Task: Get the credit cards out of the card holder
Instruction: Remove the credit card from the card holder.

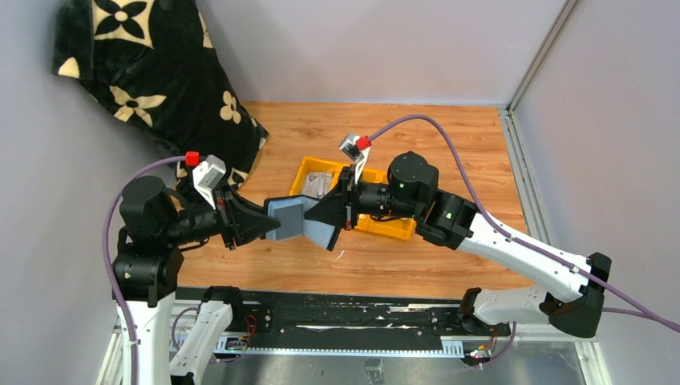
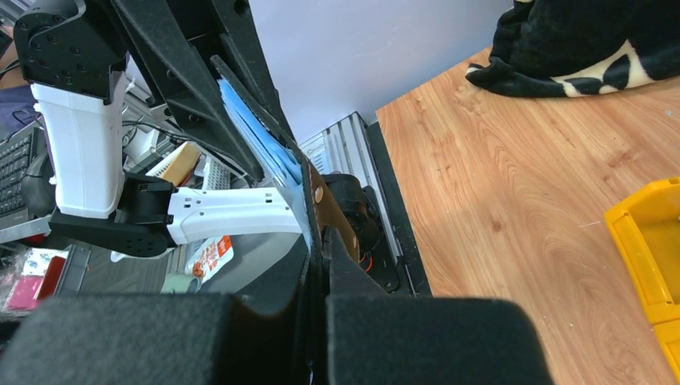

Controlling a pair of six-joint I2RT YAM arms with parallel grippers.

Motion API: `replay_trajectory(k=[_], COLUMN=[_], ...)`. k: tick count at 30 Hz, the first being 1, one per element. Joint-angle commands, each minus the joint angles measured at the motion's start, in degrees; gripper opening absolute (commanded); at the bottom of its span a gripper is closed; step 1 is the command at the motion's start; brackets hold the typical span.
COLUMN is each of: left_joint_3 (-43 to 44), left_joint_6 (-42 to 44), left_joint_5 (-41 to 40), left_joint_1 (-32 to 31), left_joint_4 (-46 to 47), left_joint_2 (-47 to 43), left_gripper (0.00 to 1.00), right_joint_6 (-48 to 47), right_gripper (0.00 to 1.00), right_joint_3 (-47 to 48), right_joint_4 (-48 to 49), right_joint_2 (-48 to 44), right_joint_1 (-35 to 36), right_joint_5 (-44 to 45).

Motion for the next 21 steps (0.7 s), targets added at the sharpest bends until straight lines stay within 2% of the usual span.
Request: replay_trajectory(k=[1, 4, 11, 21], left_joint_3=[0.9, 1.3, 0.7, 1.3], left_joint_6=[0.6, 0.6, 1.0, 1.7], left_joint_5=[4.0, 5.9, 5.3, 8.6], left_joint_1=[-0.2, -0.3, -0.2, -0.3], left_joint_4=[0.4, 0.4, 0.4, 0.5], left_joint_2=[-0.7, -1.4, -1.6, -2.2], left_gripper=[0.25, 0.30, 0.30, 0.29], right_joint_6=[-1.0, -1.3, -1.0, -1.9], right_gripper=[0.00, 0.00, 0.00, 0.00], right_joint_3=[0.4, 0.5, 0.8, 1.6], right_joint_4=[0.8, 0.6, 0.6, -1.1], right_joint_2=[-1.2, -1.4, -1.5, -1.7], right_joint_1=[-0.2, -0.2, -0.2, -0.2], right_joint_5=[-0.5, 0.2, -1.1, -1.4])
